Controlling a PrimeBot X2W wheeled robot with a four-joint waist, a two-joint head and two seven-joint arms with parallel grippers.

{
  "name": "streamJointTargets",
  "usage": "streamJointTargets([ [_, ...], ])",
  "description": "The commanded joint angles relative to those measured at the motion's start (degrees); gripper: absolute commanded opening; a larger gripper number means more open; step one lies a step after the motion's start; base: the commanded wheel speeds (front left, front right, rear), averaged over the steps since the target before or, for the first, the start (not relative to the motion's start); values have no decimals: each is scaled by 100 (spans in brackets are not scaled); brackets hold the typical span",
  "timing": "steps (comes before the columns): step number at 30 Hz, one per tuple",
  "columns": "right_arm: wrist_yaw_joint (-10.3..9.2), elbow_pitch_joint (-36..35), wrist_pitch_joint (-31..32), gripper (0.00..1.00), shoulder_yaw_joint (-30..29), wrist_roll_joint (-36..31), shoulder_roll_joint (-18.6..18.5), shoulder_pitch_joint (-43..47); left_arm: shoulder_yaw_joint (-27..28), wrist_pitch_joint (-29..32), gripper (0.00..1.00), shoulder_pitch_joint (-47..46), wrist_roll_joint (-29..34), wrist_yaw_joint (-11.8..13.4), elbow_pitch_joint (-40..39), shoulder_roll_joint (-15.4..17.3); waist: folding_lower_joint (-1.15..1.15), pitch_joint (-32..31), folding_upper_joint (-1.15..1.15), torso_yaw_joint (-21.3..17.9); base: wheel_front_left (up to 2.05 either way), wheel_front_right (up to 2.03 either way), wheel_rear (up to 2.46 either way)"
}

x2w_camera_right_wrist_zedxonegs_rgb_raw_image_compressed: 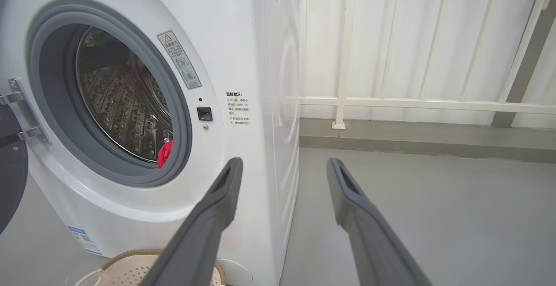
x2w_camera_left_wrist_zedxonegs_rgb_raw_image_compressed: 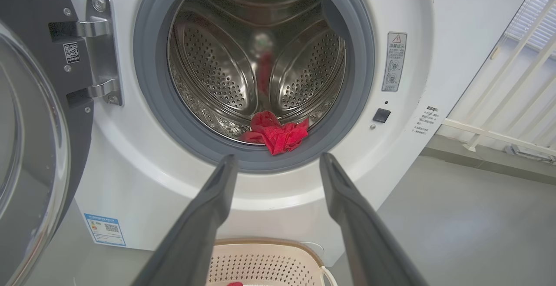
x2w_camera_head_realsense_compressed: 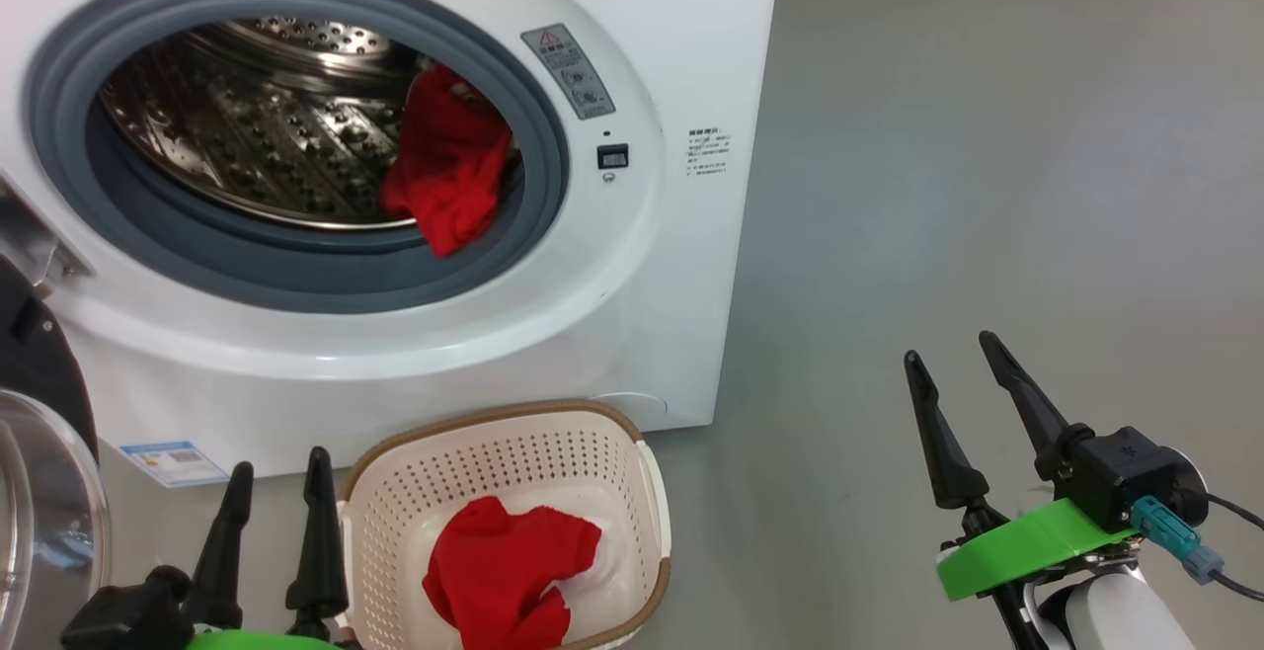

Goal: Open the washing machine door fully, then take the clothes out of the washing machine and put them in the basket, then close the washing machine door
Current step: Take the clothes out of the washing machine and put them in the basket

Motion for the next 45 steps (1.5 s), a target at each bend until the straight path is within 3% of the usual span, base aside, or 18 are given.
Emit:
streamJointTargets([
  [1, 28, -180, -36, 100, 151, -48, 3, -45, 183, -17, 100, -187, -23, -2, -171, 79, 0, 83, 0, 22, 0, 0, 0],
  [17, 28, -357, -36, 100, 211, -77, 3, -334, 148, -40, 100, -962, -184, -112, -78, 39, 0, 933, 0, 24, 0, 0, 0],
  [45, 28, -564, -36, 100, 201, -314, 3, -843, 393, 30, 100, -4141, -1236, -1139, 2041, 164, 0, 2128, 0, 49, 0, 0, 0],
])
